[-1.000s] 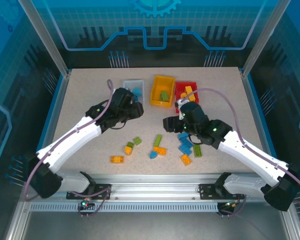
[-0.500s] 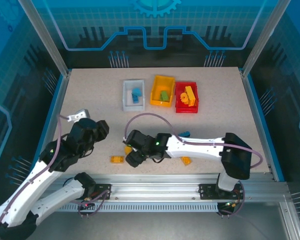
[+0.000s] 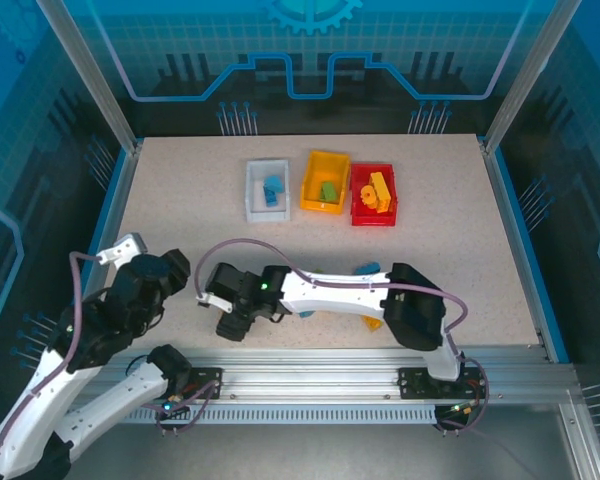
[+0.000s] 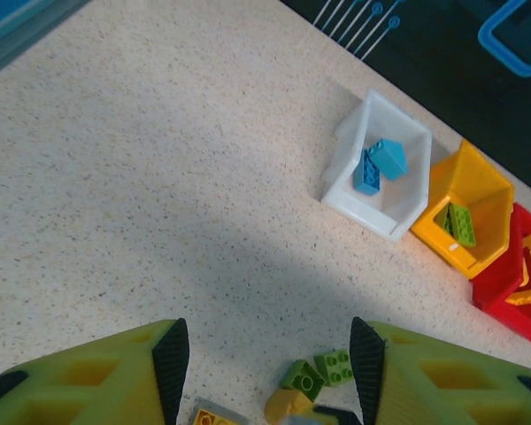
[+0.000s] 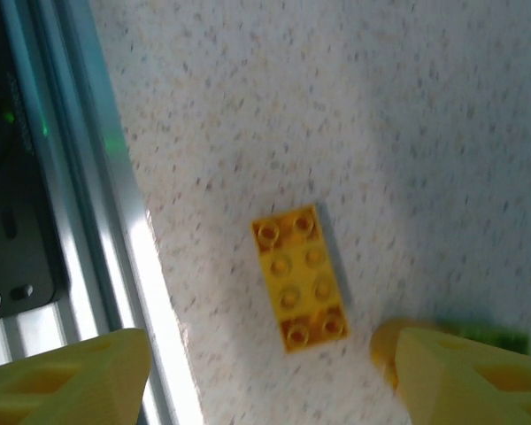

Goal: Sort the legos into containers by color

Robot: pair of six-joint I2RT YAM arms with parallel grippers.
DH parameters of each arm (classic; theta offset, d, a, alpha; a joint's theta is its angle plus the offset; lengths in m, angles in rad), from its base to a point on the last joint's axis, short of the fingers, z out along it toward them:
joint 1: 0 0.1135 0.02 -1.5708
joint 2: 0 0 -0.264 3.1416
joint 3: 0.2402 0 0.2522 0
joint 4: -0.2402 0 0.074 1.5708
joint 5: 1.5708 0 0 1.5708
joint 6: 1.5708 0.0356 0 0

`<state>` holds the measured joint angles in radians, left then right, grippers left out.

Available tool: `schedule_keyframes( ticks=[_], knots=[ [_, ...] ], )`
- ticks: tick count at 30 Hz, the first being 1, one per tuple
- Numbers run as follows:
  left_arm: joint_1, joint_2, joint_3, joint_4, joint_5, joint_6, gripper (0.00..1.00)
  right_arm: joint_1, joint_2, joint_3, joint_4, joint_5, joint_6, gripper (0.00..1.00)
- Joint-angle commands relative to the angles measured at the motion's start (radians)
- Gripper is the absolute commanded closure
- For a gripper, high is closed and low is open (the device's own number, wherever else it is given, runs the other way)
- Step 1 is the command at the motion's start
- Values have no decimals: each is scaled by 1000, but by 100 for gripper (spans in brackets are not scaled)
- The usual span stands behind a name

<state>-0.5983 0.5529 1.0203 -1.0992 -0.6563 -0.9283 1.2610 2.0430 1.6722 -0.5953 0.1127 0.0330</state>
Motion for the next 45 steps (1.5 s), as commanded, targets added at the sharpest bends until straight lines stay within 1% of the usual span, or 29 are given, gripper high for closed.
schedule_keyframes(
  ticks=[1, 4, 8, 12, 19, 23, 26, 30, 34, 38, 41, 43, 45],
  knots=[
    [2, -34, 69, -136, -77, -70, 46, -27, 99, 131, -117, -51, -154, 26],
    [3, -63, 91, -218, -103, -131, 46, -42, 176, 228, -185, -62, -175, 26],
    [4, -114, 97, -271, -141, -192, 46, -46, 248, 315, -248, -64, -201, 26],
    [4, -124, 100, -272, -154, -217, 47, -45, 302, 356, -286, -52, -207, 26],
    [3, -91, 116, -241, -145, -203, 47, -43, 354, 385, -306, -54, -207, 27],
    [3, -88, 116, -220, -130, -199, 47, -41, 395, 423, -333, -35, -203, 35],
    [3, -90, 111, -216, -123, -202, 48, -39, 403, 424, -328, -27, -197, 45],
    [3, -90, 103, -210, -119, -201, 48, -35, 408, 422, -320, -18, -192, 55],
    [3, -90, 95, -196, -109, -196, 48, -35, 391, 414, -300, -3, -171, 63],
    [3, -88, 84, -170, -92, -176, 48, -55, 309, 377, -246, -10, -129, 66],
    [3, -81, 71, -123, -62, -142, 48, -101, 204, 340, -199, -27, -80, 67],
    [2, -67, 61, -61, -28, -92, 47, -145, 124, 303, -166, -35, -47, 68],
    [3, -39, 51, 12, 30, -32, 47, -204, 39, 257, -135, -44, -7, 68]
  ],
)
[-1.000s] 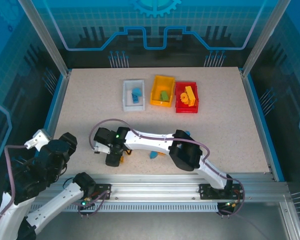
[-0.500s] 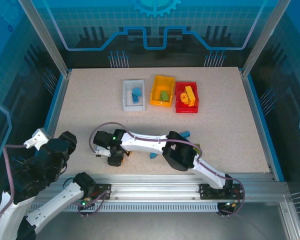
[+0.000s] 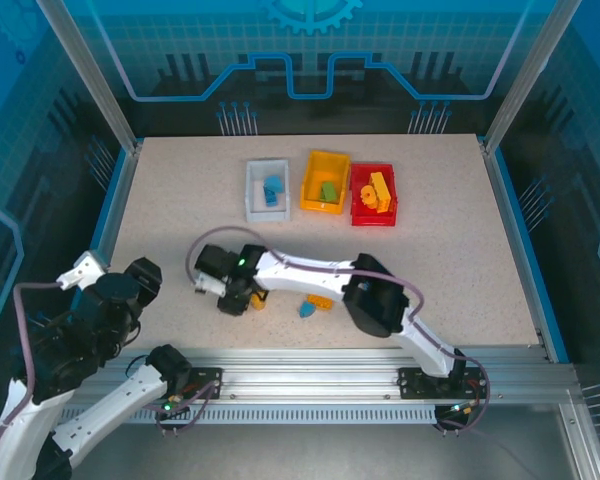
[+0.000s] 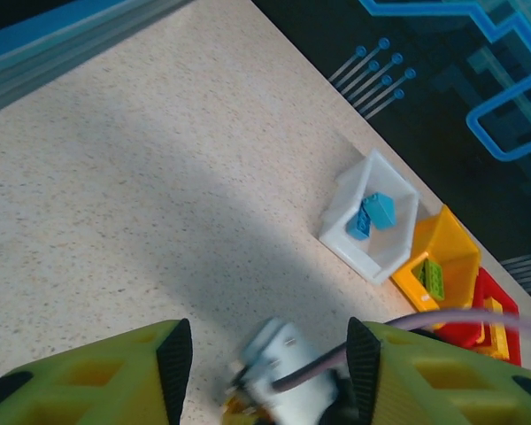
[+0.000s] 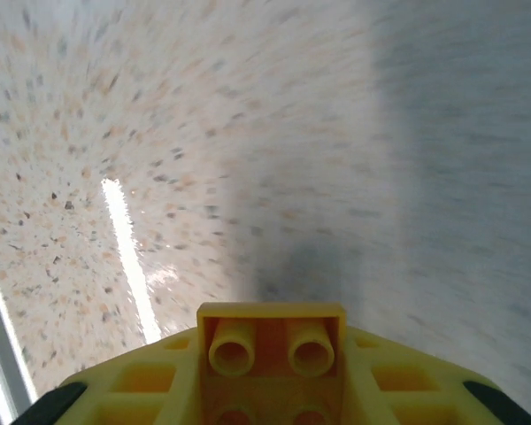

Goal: Sort the legos into containers by color

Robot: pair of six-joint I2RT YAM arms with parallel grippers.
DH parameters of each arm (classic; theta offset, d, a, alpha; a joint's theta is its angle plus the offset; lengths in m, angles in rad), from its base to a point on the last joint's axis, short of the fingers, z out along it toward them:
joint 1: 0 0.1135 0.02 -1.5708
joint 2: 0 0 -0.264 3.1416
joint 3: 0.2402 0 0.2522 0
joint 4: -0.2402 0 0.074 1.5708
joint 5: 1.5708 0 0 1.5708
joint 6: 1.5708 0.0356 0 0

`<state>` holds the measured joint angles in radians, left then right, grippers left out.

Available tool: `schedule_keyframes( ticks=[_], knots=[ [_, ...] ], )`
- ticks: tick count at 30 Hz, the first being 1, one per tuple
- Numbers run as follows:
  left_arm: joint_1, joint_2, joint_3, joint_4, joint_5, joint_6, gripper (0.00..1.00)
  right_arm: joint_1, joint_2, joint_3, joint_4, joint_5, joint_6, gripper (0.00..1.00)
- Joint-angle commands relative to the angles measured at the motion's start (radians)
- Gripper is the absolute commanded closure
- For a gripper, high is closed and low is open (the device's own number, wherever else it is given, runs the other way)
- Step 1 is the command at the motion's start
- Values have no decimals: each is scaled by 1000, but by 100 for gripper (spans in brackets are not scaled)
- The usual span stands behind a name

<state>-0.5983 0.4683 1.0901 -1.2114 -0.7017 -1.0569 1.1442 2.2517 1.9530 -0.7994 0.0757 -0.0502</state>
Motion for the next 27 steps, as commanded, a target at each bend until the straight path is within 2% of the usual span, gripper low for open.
schedule_keyframes(
  ticks=[1, 5, 8, 14, 20, 27],
  knots=[
    [4, 68, -26, 181, 122, 139, 47, -125, -216, -48, 85, -9, 98, 68],
    [3, 218, -42, 402, 351, 262, 46, -308, -364, -161, 126, 1, 216, 68],
    [3, 370, -40, 567, 523, 304, 46, -460, -433, -246, 152, 28, 294, 69],
    [1, 696, 19, 835, 766, 326, 47, -720, -394, -249, 119, 93, 413, 69],
    [-29, 953, 137, 944, 831, 342, 47, -851, -208, -94, 60, 114, 418, 69],
    [-63, 1162, 267, 981, 867, 362, 47, -900, 23, 189, -74, 109, 405, 67]
  ],
)
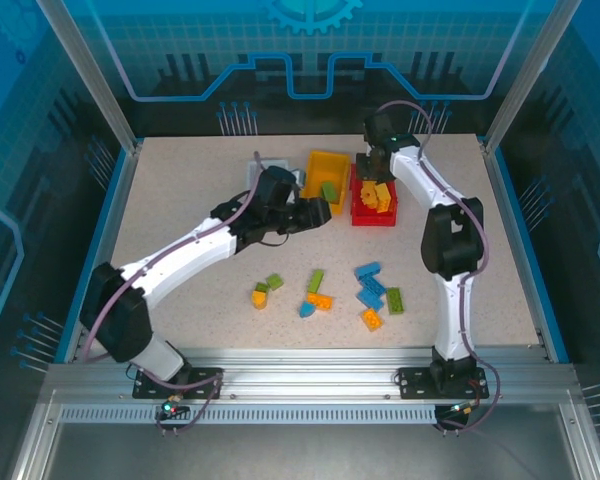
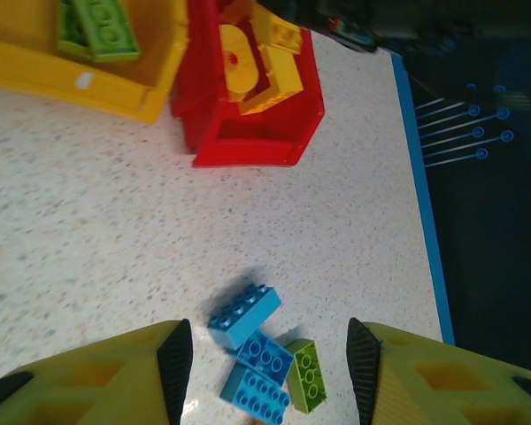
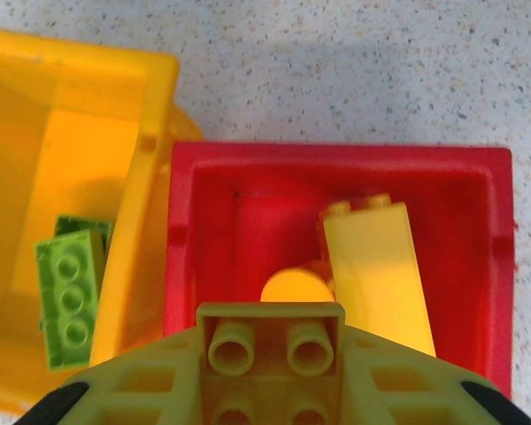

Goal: Sort the legos into containers by color

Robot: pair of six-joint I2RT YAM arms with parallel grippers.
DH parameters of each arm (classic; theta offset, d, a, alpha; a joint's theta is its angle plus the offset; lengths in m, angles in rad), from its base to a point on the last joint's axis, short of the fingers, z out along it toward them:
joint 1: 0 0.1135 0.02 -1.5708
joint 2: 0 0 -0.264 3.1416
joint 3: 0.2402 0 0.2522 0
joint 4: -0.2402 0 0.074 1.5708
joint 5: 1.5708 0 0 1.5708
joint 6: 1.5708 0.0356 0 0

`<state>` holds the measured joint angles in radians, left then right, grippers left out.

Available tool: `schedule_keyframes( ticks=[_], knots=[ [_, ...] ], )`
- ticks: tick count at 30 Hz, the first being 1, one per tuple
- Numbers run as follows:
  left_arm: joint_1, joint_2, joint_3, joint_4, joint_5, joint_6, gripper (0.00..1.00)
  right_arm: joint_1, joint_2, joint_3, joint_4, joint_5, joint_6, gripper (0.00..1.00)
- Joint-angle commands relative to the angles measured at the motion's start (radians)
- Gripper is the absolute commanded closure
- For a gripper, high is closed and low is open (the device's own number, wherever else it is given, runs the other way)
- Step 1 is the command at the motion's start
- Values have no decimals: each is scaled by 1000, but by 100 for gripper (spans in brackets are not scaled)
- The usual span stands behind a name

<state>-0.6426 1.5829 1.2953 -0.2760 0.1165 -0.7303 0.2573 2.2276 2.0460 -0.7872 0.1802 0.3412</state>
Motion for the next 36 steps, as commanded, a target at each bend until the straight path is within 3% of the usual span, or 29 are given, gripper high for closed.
schedule_keyframes(
  ticks=[1, 7, 17, 28, 36],
  knots=[
    [-24, 69, 81, 39, 45, 41, 47, -16, 67, 123, -97, 1, 14, 67],
    [-65, 156, 177, 10, 12, 88, 47, -29, 162, 228, -149, -17, 20, 61],
    [-124, 189, 246, -87, -130, 172, 46, -28, 139, 238, -149, -55, 26, 48],
    [-135, 88, 131, -140, -160, 116, 46, 11, -254, -8, -35, 18, 21, 50],
    [-194, 104, 42, -179, -90, 155, 44, 97, -730, -570, 91, 15, 85, 47]
  ],
)
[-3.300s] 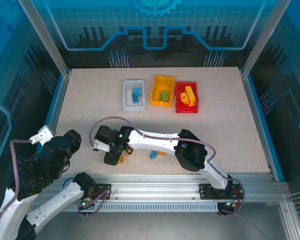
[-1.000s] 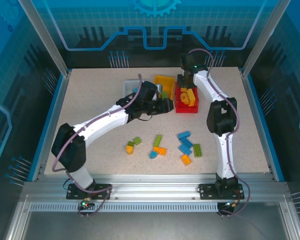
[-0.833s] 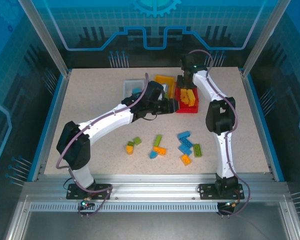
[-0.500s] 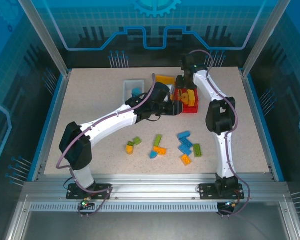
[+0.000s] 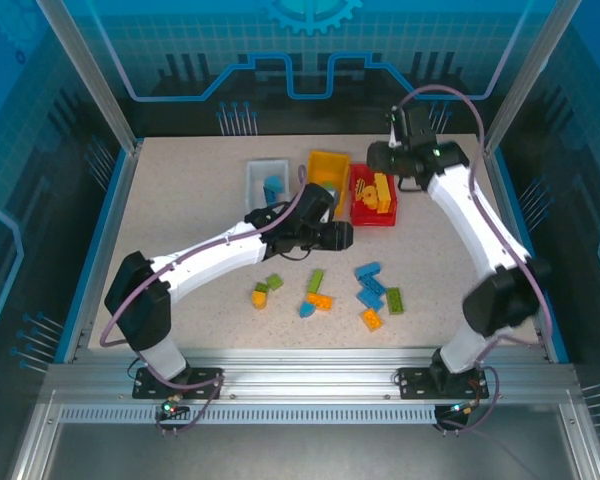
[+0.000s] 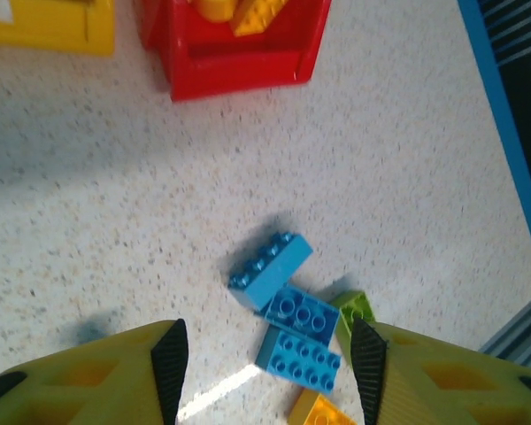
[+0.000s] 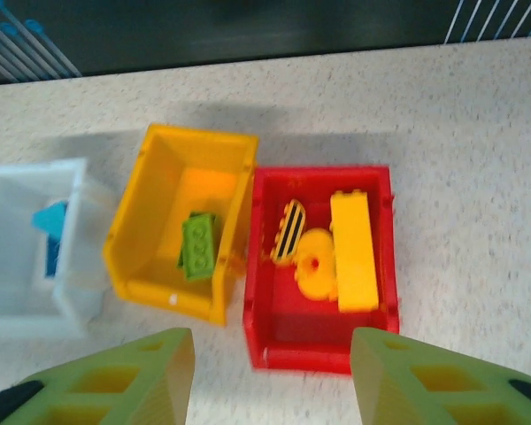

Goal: Sort the legos into containers by color

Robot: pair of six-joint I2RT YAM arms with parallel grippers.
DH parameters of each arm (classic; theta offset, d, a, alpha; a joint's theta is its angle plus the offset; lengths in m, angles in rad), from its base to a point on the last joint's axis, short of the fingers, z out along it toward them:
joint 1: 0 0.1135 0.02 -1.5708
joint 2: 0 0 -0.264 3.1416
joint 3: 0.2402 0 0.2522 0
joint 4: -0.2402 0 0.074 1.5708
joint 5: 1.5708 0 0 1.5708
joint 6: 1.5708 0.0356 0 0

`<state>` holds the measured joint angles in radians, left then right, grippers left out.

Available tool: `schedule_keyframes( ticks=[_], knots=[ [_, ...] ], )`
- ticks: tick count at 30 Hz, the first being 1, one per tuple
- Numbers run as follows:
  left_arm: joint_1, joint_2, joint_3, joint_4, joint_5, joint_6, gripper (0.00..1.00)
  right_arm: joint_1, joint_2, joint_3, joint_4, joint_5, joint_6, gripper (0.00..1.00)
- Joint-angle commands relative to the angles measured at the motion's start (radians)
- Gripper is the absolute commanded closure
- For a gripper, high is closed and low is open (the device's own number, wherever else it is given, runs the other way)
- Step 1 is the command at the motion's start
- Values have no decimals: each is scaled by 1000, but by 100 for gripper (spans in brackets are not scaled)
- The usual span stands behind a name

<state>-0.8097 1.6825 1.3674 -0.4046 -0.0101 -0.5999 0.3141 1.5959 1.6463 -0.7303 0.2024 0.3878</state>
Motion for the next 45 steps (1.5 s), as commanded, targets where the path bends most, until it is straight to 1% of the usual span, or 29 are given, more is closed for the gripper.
schedule_keyframes(
  ticks=[1, 3, 6, 9, 12, 15, 18, 19, 20, 24, 30, 34, 37, 39, 40, 42, 43, 45],
  knots=[
    [-33, 6, -35, -71, 34, 44, 44, 53, -147, -236, 42, -20, 48, 46],
    [-35, -2, -57, -115, 33, 91, 44, 77, -267, -379, 56, -72, 60, 44],
    [-38, -19, -99, -187, 76, 141, 44, 111, -415, -538, 44, -141, 90, 41],
    [-76, -64, -188, -236, 76, 136, 43, 158, -493, -622, -5, -202, 122, 37],
    [-131, -108, -277, -264, 67, 126, 39, 231, -530, -663, -40, -236, 158, 30],
    [-170, -119, -340, -253, 46, 129, 36, 285, -558, -698, -40, -287, 214, 27],
    [-172, -106, -356, -238, 21, 117, 34, 330, -582, -728, -35, -317, 268, 25],
    [-172, -100, -359, -225, 14, 117, 29, 346, -590, -734, -40, -314, 281, 25],
    [-171, -90, -356, -219, 8, 115, 28, 360, -598, -738, -46, -306, 290, 25],
    [-171, -23, -340, -208, -20, 94, 27, 375, -627, -749, -61, -283, 313, 25],
    [-158, 46, -326, -187, -60, 84, 34, 375, -646, -753, -68, -271, 319, 25],
    [-151, 67, -310, -163, -62, 101, 38, 376, -653, -761, -61, -271, 324, 25],
    [-151, 94, -297, -149, -63, 109, 46, 376, -653, -761, -58, -271, 324, 25],
    [-151, 98, -294, -142, -64, 110, 55, 376, -653, -761, -58, -270, 322, 26],
    [-151, 98, -294, -139, -66, 111, 57, 376, -654, -761, -58, -270, 321, 26],
    [-152, 88, -296, -140, -78, 111, 59, 376, -655, -761, -57, -270, 315, 27],
    [-151, 79, -298, -143, -84, 112, 63, 376, -656, -787, -56, -271, 312, 27],
    [-151, 53, -301, -158, -105, 109, 65, 376, -654, -792, -52, -274, 302, 28]
  ],
)
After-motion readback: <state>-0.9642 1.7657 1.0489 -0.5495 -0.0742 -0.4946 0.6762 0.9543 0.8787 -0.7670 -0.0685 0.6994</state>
